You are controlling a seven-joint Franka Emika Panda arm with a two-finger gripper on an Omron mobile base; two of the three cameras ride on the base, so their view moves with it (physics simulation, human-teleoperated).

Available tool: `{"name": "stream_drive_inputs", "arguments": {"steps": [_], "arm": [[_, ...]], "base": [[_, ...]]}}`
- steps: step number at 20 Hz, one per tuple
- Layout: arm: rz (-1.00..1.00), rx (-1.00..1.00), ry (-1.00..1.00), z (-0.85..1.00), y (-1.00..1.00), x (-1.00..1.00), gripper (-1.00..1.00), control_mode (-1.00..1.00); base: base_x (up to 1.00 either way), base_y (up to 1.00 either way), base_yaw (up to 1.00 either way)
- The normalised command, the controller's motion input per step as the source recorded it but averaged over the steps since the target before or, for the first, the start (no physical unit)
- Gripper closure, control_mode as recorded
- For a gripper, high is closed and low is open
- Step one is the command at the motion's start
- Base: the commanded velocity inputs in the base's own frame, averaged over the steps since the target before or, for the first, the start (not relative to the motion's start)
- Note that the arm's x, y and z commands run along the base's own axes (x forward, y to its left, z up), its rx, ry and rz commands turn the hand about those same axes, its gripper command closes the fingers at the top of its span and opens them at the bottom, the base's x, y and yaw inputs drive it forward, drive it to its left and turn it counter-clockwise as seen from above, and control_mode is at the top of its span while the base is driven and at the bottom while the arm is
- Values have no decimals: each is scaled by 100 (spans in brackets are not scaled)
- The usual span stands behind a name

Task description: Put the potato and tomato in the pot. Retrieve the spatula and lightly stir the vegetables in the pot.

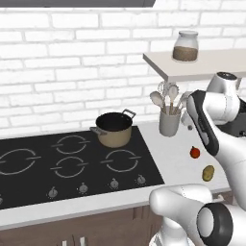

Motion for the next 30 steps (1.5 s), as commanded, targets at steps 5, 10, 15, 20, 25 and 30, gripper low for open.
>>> {"name": "stream_drive_inputs", "arguments": {"steps": [5,10,15,20,25,30], "arm": [[-15,0,1,-89,-53,14,-100,-100],[-20,0,6,-81,-48,8,-100,-100],[-17,2,15,-59,-29,-12,-100,-100],[-10,7,7,-45,-18,-37,-100,-100],[-4,8,0,-33,-3,-50,-100,-100],[0,2,-5,-42,9,10,-100,-100]], "base": [[0,0,0],[0,0,0],[0,0,0],[0,0,0],[0,0,0],[0,0,0]]}}
